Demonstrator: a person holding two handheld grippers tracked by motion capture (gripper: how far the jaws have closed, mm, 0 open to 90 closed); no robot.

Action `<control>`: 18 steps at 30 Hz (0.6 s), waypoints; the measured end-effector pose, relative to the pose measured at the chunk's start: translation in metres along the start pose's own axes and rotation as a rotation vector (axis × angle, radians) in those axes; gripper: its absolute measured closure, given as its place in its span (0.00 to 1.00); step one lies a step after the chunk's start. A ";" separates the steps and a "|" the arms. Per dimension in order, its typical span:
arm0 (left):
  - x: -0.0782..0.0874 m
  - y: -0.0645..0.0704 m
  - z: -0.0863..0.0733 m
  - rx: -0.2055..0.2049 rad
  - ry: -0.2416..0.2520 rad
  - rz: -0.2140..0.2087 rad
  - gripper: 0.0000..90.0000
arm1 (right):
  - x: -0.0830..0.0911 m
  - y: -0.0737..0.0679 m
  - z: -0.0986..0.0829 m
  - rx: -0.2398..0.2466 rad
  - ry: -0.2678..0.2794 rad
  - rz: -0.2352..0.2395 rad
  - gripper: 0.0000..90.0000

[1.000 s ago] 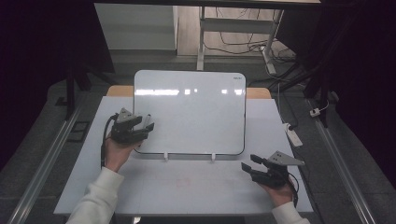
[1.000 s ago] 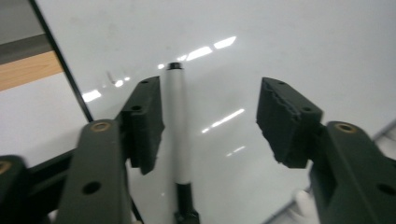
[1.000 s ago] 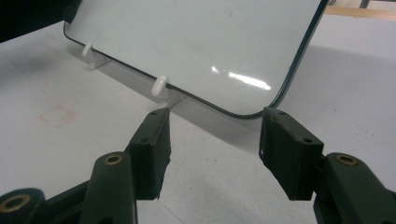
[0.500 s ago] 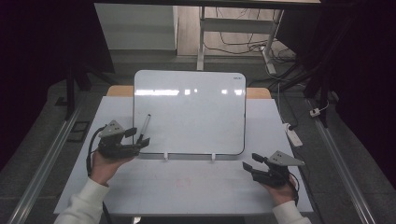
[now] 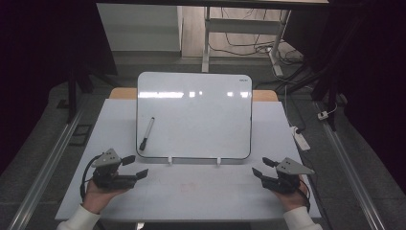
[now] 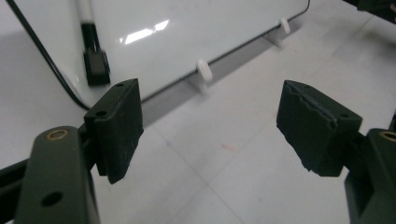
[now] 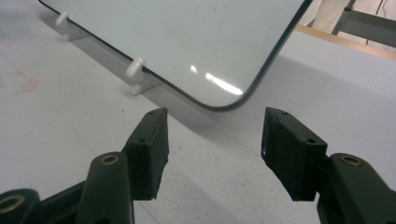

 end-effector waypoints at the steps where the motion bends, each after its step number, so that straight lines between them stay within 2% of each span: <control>1: 0.000 0.000 -0.003 0.002 -0.009 -0.001 0.25 | 0.000 0.001 -0.001 0.007 0.000 -0.002 0.45; 9: -0.001 -0.005 -0.022 0.011 -0.036 0.010 0.22 | -0.002 0.005 -0.011 0.011 -0.022 -0.002 0.43; 15: -0.003 0.000 -0.022 -0.025 -0.038 0.019 0.21 | -0.004 0.006 -0.014 0.014 -0.036 -0.002 0.42; 18: -0.004 0.000 -0.022 -0.023 -0.035 0.017 0.21 | -0.004 0.006 -0.014 0.015 -0.038 -0.002 0.42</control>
Point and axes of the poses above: each handheld gripper's, and its own axes: x roughly backward along the jaws, z roughly out of its top, y roughly to its right, the point moved 4 cm from there along -x, roughly forward along the jaws, and after that the axes turned 6 degrees about -z, right-handed, at the moved point
